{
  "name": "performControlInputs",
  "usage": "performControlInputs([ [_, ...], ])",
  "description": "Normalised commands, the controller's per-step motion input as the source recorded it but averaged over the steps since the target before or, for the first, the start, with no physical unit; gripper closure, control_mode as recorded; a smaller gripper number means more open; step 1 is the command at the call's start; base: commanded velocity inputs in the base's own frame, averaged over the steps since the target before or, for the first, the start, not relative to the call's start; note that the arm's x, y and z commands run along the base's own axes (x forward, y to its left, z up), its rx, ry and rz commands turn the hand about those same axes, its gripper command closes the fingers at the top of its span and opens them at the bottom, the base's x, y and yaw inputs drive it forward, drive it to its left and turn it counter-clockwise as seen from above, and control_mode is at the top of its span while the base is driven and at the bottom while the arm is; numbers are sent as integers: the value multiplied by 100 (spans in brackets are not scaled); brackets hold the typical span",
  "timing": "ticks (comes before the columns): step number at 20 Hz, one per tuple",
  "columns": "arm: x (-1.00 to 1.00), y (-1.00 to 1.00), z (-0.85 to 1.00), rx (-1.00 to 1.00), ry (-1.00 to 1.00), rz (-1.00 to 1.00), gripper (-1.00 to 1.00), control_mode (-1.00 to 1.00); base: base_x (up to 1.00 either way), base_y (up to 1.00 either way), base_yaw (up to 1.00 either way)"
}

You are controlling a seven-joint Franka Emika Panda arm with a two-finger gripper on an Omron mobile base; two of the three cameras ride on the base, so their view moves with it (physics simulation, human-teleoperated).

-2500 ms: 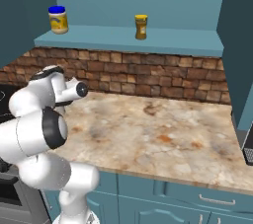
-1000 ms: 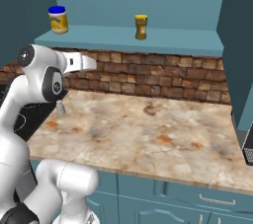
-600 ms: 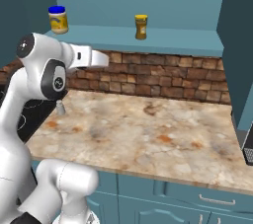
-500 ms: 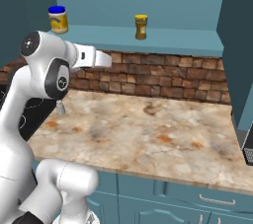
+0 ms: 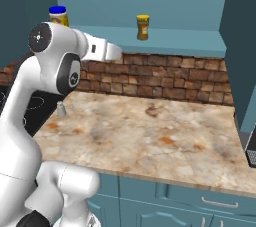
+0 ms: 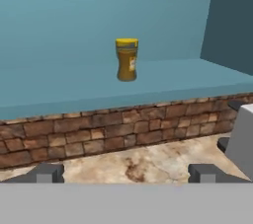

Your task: Collect the turmeric, mayonnaise, and shaker from the cabinet and place them next to the stove.

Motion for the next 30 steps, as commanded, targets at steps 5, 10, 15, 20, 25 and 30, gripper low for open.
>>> performControlInputs([
  [5, 20, -11, 30, 7, -6, -2, -100, -100, 0, 0, 0],
  [10, 43, 0, 15, 3, 0, 0, -100, -100, 0, 0, 0],
  [15, 53, 1, 1, 1, 4, 0, -100, -100, 0, 0, 0],
  [20, 32, -17, 16, 1, -15, 0, -100, -100, 0, 0, 0],
  [25, 30, -14, 17, 1, -15, 0, -100, -100, 0, 0, 0],
  [30, 45, -4, -1, -9, 4, 0, -100, -100, 0, 0, 0],
])
